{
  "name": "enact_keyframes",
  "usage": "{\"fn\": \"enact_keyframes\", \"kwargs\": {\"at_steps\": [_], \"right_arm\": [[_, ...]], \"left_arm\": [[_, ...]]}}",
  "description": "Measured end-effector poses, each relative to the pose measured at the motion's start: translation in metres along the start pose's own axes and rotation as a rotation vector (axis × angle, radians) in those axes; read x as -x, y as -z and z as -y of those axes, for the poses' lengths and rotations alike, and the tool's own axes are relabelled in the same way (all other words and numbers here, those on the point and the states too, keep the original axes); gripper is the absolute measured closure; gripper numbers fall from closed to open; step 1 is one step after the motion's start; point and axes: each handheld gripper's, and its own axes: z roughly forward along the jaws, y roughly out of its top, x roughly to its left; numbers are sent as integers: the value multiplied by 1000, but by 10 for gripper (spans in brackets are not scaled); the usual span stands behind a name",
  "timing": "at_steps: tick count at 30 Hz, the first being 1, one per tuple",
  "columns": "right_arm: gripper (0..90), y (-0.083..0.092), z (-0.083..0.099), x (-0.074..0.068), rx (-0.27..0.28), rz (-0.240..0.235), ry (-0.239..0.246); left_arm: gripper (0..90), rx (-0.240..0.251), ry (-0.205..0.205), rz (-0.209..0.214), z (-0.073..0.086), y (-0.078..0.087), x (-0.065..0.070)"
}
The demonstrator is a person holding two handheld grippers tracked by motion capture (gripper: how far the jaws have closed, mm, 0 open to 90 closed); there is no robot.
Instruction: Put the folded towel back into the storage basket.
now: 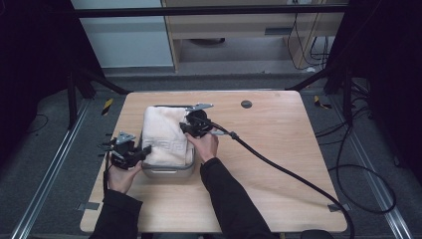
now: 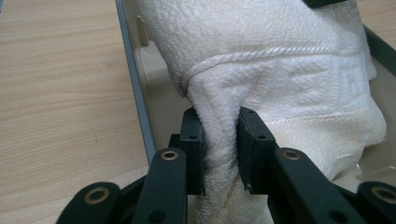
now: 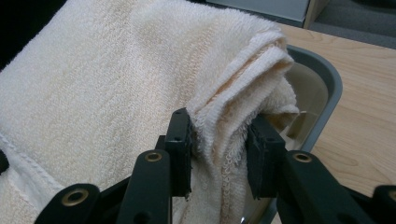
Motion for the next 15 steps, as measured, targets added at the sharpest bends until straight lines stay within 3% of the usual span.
{"fn": "enact_keyframes", "kwargs": {"at_steps": [8, 15], "right_arm": [[652, -3, 5, 0, 0, 10, 12], [637, -4, 10, 1, -2, 25, 30]], "left_arm": [[718, -16, -1, -5, 2, -5, 0], [651, -21, -5, -26, 2, -7, 0]]}}
